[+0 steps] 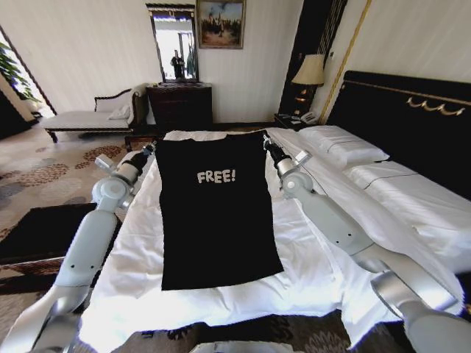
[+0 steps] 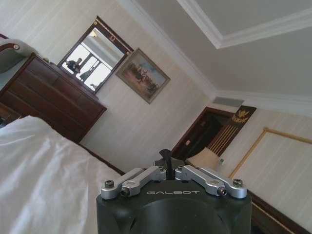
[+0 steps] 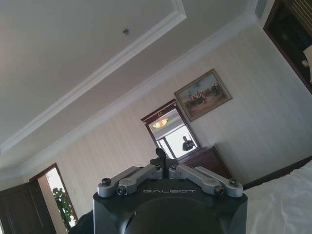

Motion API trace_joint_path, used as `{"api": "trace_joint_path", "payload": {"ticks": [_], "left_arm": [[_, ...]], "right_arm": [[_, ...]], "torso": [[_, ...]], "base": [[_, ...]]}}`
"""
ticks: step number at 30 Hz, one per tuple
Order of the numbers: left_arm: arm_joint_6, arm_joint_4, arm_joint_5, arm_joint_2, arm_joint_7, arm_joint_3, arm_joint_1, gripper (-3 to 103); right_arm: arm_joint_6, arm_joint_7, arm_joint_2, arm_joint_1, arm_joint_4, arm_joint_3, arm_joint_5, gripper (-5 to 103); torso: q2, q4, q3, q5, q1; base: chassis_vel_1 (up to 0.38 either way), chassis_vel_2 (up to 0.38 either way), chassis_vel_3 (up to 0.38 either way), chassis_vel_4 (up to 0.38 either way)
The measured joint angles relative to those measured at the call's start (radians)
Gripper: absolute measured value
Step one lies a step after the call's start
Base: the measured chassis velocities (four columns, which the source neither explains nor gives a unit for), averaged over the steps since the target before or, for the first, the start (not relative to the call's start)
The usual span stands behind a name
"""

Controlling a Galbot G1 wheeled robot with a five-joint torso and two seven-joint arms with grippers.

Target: Fold the clothes on the bed and place them into the basket.

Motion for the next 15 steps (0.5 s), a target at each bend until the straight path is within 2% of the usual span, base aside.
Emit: {"api": "trace_joint_path", "payload": {"ticks": [4,8,15], "left_arm": [[-0.001,-0.035,0.03,-0.01,0.003,-0.005,0.089,3],[-0.01,-0.081,0.075,-0.034,0.003,-0.018,0.209,3],[-0.003,-0.133,0.093,-0.031,-0.008,-0.038,0.328,3]], "right_arm": [[0.005,0.002,-0.016,-0.118,0.029,0.002,-0.043,1],[0.016,0.006,-0.036,-0.253,0.047,0.025,-0.114,1],[0.036,0.005,-0.032,-0.345,0.023,0.062,-0.185,1]], "torso": [[0.0,0.0003,0.0,0.0004,0.0],[0.0,-0.0005,0.0,0.0004,0.0],[0.0,0.0002,0.0,0.0001,0.0]], "base": [[0.0,0.0,0.0,0.0],[0.0,0.0,0.0,0.0],[0.0,0.0,0.0,0.0]]}}
